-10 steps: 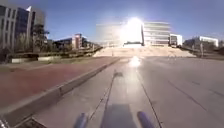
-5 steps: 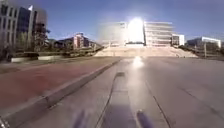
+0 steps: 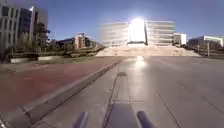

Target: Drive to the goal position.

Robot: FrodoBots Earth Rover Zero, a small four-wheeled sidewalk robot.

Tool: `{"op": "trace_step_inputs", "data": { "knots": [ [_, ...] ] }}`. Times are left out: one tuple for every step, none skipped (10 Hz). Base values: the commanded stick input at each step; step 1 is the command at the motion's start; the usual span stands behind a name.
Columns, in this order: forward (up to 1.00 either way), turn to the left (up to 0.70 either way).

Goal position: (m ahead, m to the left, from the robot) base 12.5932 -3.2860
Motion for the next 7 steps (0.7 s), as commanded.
{"op": "trace_step_inputs", "data": {
  "knots": [
    [0.7, 0.0],
    [0.7, 0.0],
    [0.7, 0.0],
    [0.7, 0.0],
    [0.7, 0.0],
    [0.7, 0.0],
    [0.7, 0.0]
  ]
}}
